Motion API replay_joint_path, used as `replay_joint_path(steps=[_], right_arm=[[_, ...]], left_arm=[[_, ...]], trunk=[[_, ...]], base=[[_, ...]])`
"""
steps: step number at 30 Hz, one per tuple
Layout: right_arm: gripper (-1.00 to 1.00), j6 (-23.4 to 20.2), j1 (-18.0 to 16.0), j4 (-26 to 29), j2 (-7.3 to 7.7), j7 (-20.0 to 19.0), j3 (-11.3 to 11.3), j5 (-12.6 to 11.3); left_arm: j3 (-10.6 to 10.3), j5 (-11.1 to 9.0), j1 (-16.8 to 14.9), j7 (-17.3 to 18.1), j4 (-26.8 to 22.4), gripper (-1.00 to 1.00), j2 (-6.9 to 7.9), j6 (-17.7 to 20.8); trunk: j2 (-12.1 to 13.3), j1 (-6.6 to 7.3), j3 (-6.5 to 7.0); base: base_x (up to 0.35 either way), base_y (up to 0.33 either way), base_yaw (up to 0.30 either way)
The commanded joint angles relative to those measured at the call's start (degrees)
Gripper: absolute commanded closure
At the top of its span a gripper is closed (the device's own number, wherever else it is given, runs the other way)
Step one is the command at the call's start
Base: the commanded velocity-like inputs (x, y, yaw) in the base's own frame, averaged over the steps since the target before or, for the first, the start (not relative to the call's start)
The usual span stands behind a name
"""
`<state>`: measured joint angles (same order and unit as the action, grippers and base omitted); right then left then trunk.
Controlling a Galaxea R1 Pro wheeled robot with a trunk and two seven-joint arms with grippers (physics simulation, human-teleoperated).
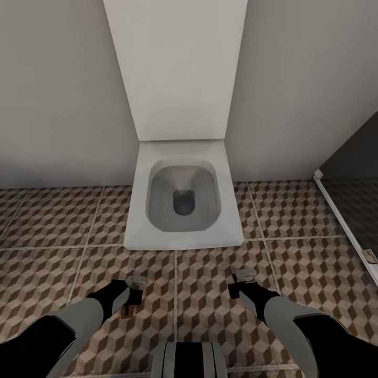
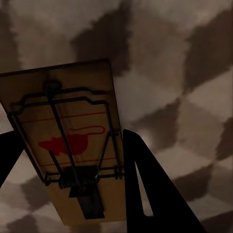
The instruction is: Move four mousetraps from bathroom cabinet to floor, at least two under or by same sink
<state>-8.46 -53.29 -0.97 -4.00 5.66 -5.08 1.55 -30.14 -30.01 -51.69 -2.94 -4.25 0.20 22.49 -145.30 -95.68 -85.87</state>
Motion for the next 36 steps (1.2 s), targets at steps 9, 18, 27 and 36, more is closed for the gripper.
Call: replay_joint_path(steps=[9,18,27,36], right_arm=[[1.0,0.2,-0.1,-0.7,-0.29,0.1,-0.5,0.0],[1.0,0.4,-0.1,-0.7,-0.24,0.1,-0.5,0.0],[1.0,0.5,-0.1,-0.8,-0.3,0.1,-0.5,0.0],[1.0,0.5,-0.1,-0.8,-0.22,0.1,-0.5,-0.1]], left_arm=[[-0.4,-0.3,0.0,-0.1,-0.1,1.0,0.15,0.1],[-0.4,-0.3,0.0,-0.1,-0.2,1.0,0.19,0.0],[-0.4,-0.8,0.0,-0.1,-0.1,1.0,0.57,-3.5],[-0.4,-0.8,0.0,-0.1,-0.1,1.0,0.61,-4.2]], trunk=[[0.0,0.01,-0.03],[0.0,0.01,-0.03],[0.0,0.01,-0.03],[0.0,0.01,-0.03]], base=[[0.0,0.0,0.0],[0.0,0.0,0.0],[0.0,0.0,0.0],[0.0,0.0,0.0]])
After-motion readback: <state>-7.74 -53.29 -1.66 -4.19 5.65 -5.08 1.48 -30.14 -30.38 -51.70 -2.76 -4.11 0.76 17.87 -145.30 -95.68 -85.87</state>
